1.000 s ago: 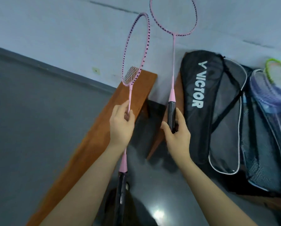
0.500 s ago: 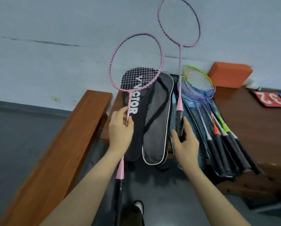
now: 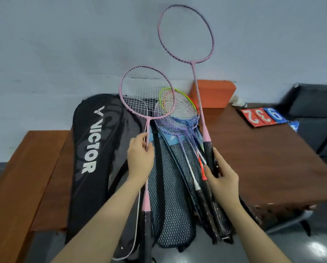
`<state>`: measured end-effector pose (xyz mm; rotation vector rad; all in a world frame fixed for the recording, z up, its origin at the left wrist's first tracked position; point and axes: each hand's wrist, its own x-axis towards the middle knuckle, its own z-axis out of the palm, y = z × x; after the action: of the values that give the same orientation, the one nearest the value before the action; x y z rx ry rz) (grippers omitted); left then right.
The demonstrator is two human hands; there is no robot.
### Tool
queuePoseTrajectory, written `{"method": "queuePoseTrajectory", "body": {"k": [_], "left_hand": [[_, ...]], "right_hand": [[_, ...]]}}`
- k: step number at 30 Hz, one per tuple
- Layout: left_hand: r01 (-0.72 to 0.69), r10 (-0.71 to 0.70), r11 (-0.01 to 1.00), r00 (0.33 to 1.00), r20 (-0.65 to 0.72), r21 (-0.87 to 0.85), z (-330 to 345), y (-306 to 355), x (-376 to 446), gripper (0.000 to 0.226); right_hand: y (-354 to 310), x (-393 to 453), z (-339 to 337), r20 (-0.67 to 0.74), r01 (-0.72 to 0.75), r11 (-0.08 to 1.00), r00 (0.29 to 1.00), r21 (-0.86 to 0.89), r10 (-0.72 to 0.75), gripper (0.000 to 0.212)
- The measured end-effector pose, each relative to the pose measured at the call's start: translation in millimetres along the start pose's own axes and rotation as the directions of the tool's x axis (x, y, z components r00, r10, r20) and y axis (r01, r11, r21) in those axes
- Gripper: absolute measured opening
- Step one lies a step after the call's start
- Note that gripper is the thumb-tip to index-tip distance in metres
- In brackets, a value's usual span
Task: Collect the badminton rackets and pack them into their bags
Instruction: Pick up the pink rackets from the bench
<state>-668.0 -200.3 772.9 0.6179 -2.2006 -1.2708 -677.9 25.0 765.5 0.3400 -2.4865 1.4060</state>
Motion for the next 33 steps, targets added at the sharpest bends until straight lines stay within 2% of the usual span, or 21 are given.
{"method": "queuePoseTrajectory", "body": {"k": [4,10,15,19,26,27,30,33], "left_hand": [[0.056,-0.058,0.998,0.996,0.074,0.034,58.8,13.7,21.1,0.029],[0.149,-0.149,0.989,0.98,0.132,0.009,143.4,24.8,34.8,0.025],[0.158,-0.158,0.987,0.966,0.206,0.02,206.5,39.1,41.8,0.031],[0.253,-0.253,0.967,0.955,0.158,0.02,239.4,45.5,49.1,0.031],[0.401,-0.395,0.915,0.879,0.267,0.036,270.7,35.4,22.9,0.039],[0.384,-0.384,0.922,0.883,0.271,0.055,271.6,34.4,17.9,0.041],[0.217,-0.273,0.951,0.924,0.27,0.22,270.7,32.5,-6.5,0.044],[0.114,-0.202,0.952,0.931,0.305,0.284,269.5,30.6,-46.8,0.05]], "right_hand": [[27.7,18.7,-19.3,0.034,-0.041,0.999,0.999,0.015,0.04,0.061],[74.5,50.8,-51.8,0.112,0.008,0.998,0.994,-0.065,0.0,0.062],[114.5,73.6,-71.6,0.185,0.022,1.0,0.982,0.008,-0.023,0.06],[146.1,97.0,-91.3,0.248,0.092,0.996,0.965,-0.009,-0.087,0.056],[190.9,114.6,-111.0,0.366,0.083,0.996,0.927,0.03,-0.088,0.056],[194.7,115.6,-111.8,0.374,0.08,0.996,0.923,0.039,-0.089,0.056],[202.6,113.3,-113.3,0.407,0.078,0.996,0.909,0.053,-0.093,0.055],[210.2,104.0,-111.8,0.43,0.054,0.997,0.9,0.047,-0.069,0.055]]}}
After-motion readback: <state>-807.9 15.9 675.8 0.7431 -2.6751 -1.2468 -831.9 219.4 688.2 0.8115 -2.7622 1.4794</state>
